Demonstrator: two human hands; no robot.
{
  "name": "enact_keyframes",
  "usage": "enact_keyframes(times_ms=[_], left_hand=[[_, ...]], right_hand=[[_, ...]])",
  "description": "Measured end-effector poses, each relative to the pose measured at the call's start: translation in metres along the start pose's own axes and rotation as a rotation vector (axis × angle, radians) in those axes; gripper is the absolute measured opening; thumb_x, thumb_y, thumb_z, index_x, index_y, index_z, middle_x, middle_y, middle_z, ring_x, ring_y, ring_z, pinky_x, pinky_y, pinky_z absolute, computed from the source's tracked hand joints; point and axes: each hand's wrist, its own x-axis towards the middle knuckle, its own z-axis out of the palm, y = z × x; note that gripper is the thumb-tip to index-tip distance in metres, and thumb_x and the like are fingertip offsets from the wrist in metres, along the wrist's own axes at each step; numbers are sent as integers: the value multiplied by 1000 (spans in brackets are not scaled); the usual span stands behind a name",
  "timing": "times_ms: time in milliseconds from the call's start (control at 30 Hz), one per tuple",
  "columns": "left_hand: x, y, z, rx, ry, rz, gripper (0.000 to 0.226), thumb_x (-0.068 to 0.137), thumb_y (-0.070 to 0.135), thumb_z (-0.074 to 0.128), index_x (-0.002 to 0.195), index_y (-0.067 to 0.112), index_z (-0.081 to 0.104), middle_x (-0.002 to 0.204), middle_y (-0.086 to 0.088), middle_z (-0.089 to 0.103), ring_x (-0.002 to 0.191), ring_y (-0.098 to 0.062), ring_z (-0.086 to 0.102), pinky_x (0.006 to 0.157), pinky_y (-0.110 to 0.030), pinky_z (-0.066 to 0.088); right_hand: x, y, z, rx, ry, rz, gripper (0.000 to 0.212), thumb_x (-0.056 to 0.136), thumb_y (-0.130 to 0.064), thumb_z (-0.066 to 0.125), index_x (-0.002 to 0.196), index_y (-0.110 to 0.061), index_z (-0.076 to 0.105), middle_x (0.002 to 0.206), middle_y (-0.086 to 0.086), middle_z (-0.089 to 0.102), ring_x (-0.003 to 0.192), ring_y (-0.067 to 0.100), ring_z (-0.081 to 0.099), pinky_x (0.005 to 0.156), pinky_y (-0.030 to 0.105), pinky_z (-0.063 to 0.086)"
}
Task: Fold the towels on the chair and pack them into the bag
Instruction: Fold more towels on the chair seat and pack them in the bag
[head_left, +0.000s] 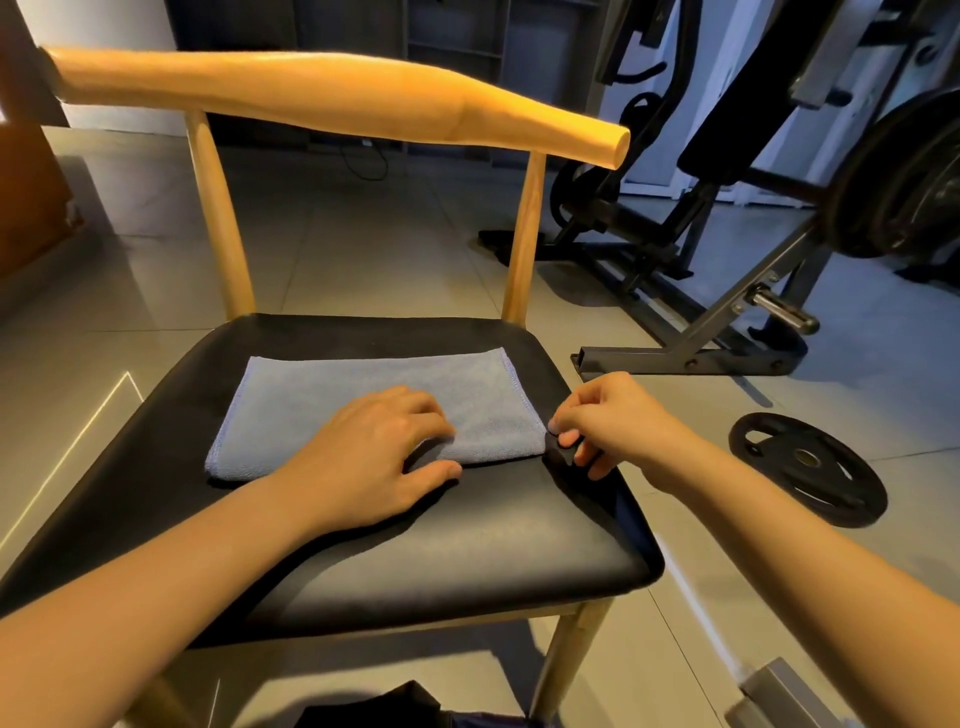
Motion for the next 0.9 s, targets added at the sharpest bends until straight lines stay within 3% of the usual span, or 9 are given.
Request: enact_keyframes(times_ms=[100,233,300,400,533,633,767,900], left_hand=[[-7,-10,-9,71,-22,-235,83,88,74,14,141,28,58,151,-2,49,140,-20,42,114,-37,33],[-20,-39,-8,153,-283,-525,103,78,88,-8,163,34,13,172,-4,4,158,-24,3,128,-45,7],[-27,-45,-7,128,-323,-525,107,74,91,-9,164,35,4,172,-2,0,159,-22,0,128,-44,4],[-37,-47,-13,103,-347,-441,102,78,91,-4,163,35,2,172,1,-2,158,-18,-2,128,-40,2],[-54,-53,-33,137,-433,-346,101,76,95,9,161,42,-6,169,11,-11,157,-12,-8,121,-29,-5],[-71,-62,-47,148,-420,-309,96,79,94,12,161,44,3,168,17,-2,157,-8,3,122,-25,0],[-97,-79,-65,210,-261,-245,87,82,89,14,149,44,46,157,21,42,142,-1,41,116,-25,32],[-108,-74,-73,259,-263,-198,68,87,59,29,151,42,45,157,22,41,142,2,39,117,-22,30]], right_hand=[[2,-5,11,18,81,-17,37,96,-31,66,91,6,69,71,13,63,57,21,61,45,28,53],[13,-10,31,-176,127,-23,38,96,-36,62,70,-8,59,59,8,55,61,28,58,60,41,56],[18,-12,35,-258,102,10,31,95,-30,60,70,-12,53,64,7,50,68,28,55,63,42,50],[19,-16,33,-260,54,52,20,95,-19,58,78,-10,54,70,7,47,67,22,48,57,33,38],[16,-17,23,-184,28,81,20,99,-17,58,98,1,66,76,12,59,66,21,57,51,26,46],[15,-19,20,-146,28,92,25,100,-20,59,99,3,69,77,14,65,63,20,63,46,26,53],[14,-25,22,-158,-16,136,34,98,-37,62,92,-4,59,73,10,59,58,18,55,44,23,46],[10,-32,30,-223,-79,149,28,95,-32,65,83,-11,50,73,8,44,61,18,39,50,26,33]])
